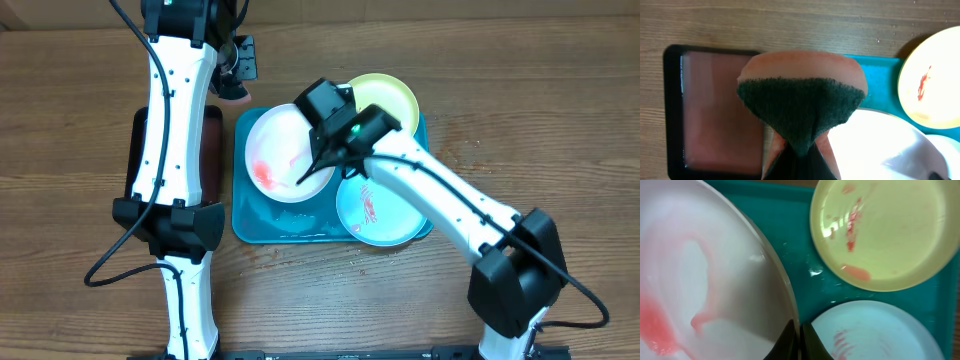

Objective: Clean dirty plates on tray and stack at the side
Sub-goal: 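Lift the sponge away with the left gripper, raising it up, then lift the white plate with the right gripper and move it right of tray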

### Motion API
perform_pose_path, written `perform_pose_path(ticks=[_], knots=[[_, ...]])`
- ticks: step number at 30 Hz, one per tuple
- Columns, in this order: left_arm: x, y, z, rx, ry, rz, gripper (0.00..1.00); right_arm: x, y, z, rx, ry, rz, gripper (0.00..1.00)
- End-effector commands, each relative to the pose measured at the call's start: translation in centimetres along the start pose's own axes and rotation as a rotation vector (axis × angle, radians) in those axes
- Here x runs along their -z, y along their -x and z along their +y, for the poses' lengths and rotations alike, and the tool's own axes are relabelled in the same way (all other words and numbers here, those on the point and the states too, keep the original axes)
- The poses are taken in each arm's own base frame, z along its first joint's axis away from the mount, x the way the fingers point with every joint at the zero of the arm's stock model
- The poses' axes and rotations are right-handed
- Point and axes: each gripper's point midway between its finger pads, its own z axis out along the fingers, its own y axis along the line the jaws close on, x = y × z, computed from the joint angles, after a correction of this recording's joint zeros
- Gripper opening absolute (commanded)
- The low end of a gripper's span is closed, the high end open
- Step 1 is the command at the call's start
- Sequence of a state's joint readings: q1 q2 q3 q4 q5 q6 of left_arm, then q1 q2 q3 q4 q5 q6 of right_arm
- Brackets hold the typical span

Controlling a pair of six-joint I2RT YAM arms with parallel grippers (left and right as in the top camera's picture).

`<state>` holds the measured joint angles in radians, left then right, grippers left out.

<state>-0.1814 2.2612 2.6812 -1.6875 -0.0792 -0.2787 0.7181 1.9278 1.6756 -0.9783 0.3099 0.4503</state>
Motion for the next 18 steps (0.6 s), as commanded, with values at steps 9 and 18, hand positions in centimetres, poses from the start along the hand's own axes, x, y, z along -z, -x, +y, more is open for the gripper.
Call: perform_pose_path(ticks=[9,18], knots=[[-0.7,-0.4,-0.4,-0.023,-0.018,0.031,0.04,8.3,3.7,-1.2,0.1,-0.508,-0.485,0.04],[-0.7,-0.4,-0.4,-0.023,-0.018,0.031,0.04,11.9,4.1,-1.4,0.141,-0.675,-0.639,0.04]])
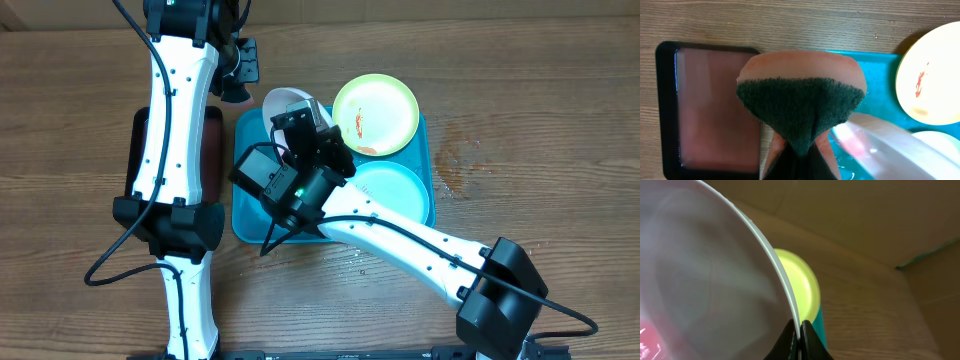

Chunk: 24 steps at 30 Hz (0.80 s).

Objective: Clean dirty plates on tray and stack at the side
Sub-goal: 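Lift the white plate with the right gripper and move it right of tray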

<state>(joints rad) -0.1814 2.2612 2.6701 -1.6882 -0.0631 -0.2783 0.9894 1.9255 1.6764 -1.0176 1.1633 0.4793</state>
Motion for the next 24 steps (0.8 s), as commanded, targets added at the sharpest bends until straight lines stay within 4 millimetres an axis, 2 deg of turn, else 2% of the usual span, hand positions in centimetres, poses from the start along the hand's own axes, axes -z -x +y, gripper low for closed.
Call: perform_pose_path(ticks=[1,8,12,16,17,19,22,24], knots=[[-0.4,-0.2,-0.2,-0.021,-0.005,0.015,0.04,1.5,2.8,-3.2,-0.048,-0.15,-0.126,0.04],[-0.4,-0.2,-0.2,-0.021,-0.006,0.015,0.04,2.4,3.2,-3.5,-0.041,-0.18,-0.163,0.04],[-0.4,-0.2,-0.2,-0.021,-0.005,0.015,0.04,2.3,2.5,-3.4,-0.087,-0.159,-0.145,0.04],[-0.4,-0.2,-0.2,-0.021,-0.006,0.015,0.04,0.8,-0.5,-0.8,-0.065,0.018,0.04,0.04],[-0.4,-0.2,-0.2,-0.021,-0.006,0.015,0.04,0.1,-1.9,0.2,-0.074,0.101,0.135,0.04],[-0.4,-0.2,-0.2,-0.021,-0.006,0.015,0.04,-0.7,-3.4,1.3,-0.093,0.2,0.249,0.04],[-0.4,-0.2,-0.3,-0.023,-0.009,0.016,0.04,-1.8,-4.4,1.5,-0.158,0.308,0.377,0.04],[-0.4,-0.2,-0.3,-0.023,-0.008,0.016,0.04,-2.5,-4.3,1.2,-0.19,0.382,0.428,0.04]])
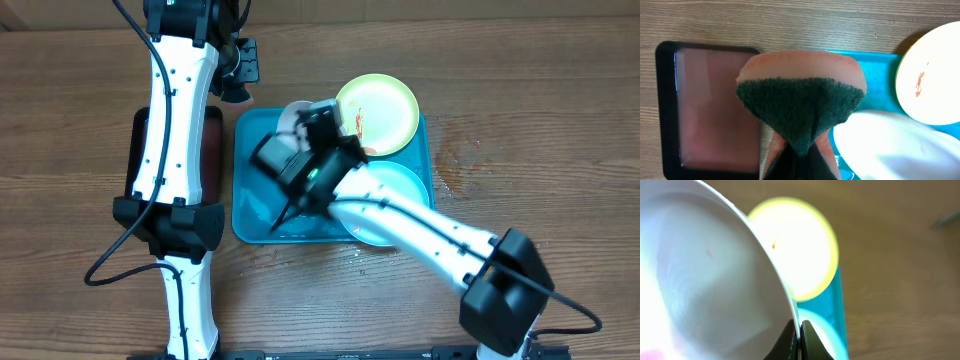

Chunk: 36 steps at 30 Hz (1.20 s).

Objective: Clean dirty plates on tray and stack at the side
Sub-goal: 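Lift the white plate with the right gripper and move it right of tray, then lower the white plate onto the table and open the right gripper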

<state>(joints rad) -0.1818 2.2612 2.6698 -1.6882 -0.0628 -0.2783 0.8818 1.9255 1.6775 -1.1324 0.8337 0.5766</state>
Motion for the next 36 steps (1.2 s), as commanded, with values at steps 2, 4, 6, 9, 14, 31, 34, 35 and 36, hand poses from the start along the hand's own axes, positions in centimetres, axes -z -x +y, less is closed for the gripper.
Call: perform_pose_path(ticks=[2,4,6,9,14,31,34,35,36], knots=[[-0.4,-0.2,-0.3,-0.022,-0.009,0.016,0.04,-0.1,1.0,0.1,-0.128,0.342,0.181,0.04],[-0.4,-0.2,-0.3,-0.022,-0.009,0.016,0.04,-0.7,1.8,-0.9,-0.175,0.441,0.218,0.04],[-0.4,-0.2,-0.3,-0.022,-0.009,0.016,0.04,-1.5,2.4,-2.4,-0.238,0.512,0.257,0.04],[-0.4,-0.2,-0.3,-0.019,-0.01,0.016,0.04,-3.6,2.6,-5.5,-0.35,0.57,0.33,0.04],[-0.4,-0.3,-0.7,-0.019,-0.033,0.023,0.04,-7.7,1.5,-12.7,-0.544,0.553,0.431,0.04],[-0.4,-0.3,-0.7,-0.019,-0.033,0.023,0.04,-17.2,-13.8,-25.7,-0.938,0.259,0.684,0.04],[-0.4,-0.3,-0.7,-0.019,-0.033,0.023,0.04,-17.9,-15.9,-26.0,-0.963,0.235,0.703,0.04],[-0.4,-0.3,-0.7,-0.019,-0.033,0.023,0.04,-18.1,-16.4,-26.0,-0.968,0.224,0.707,0.04],[-0.4,-0.3,-0.7,-0.019,-0.033,0.023,0.04,-18.3,-16.9,-26.0,-0.972,0.217,0.711,0.04]])
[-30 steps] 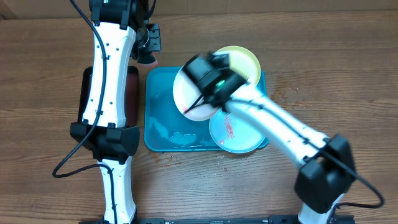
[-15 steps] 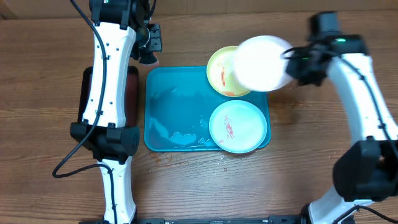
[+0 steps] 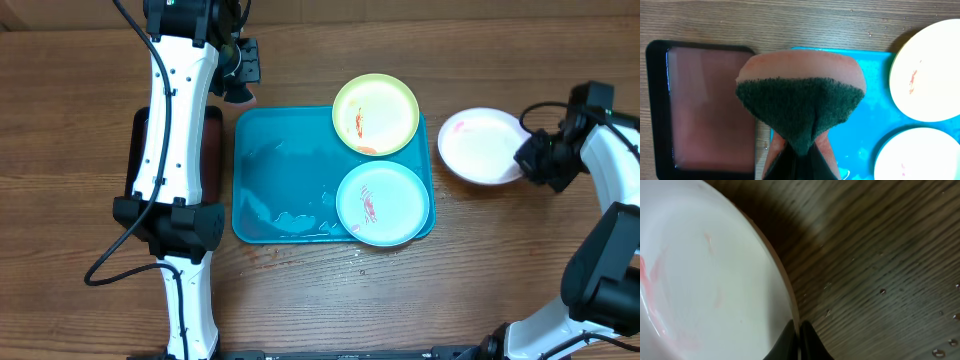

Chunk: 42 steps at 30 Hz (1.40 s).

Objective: Clean dirty plates on tray and stack at the side
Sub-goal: 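Lower the white plate onto the table and open the right gripper, then move the right gripper to the light blue plate and grasp its rim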

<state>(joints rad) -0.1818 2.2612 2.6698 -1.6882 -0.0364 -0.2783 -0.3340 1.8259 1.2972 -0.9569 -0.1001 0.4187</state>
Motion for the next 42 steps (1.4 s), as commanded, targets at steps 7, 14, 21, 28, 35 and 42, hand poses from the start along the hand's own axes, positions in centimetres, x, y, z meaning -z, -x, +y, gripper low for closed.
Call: perform_pose_path(ticks=[7,14,21,28,35,42], knots=[[-0.4,-0.2,-0.3,-0.019,-0.008,0.016,0.04,-0.9,-0.5,-1.0,-0.012,0.005,-0.017,0.36],[-0.4,-0.2,-0.3,-0.019,-0.009,0.016,0.04,2.2,-1.4,2.8,0.14,0.184,0.055,0.4],[-0.4,-0.2,-0.3,-0.019,-0.009,0.017,0.05,4.9,-6.3,8.1,0.385,0.345,0.138,0.4],[-0.4,-0.2,-0.3,-0.019,-0.008,0.017,0.04,2.6,-11.9,9.6,0.56,0.222,0.208,0.4],[-0.4,-0.2,-0.3,-0.019,-0.009,0.016,0.04,-0.5,-15.3,9.9,0.618,0.118,0.192,0.4],[-0.4,-0.2,-0.3,-0.019,-0.009,0.016,0.04,-2.5,-16.9,8.8,0.629,0.067,0.191,0.38]])
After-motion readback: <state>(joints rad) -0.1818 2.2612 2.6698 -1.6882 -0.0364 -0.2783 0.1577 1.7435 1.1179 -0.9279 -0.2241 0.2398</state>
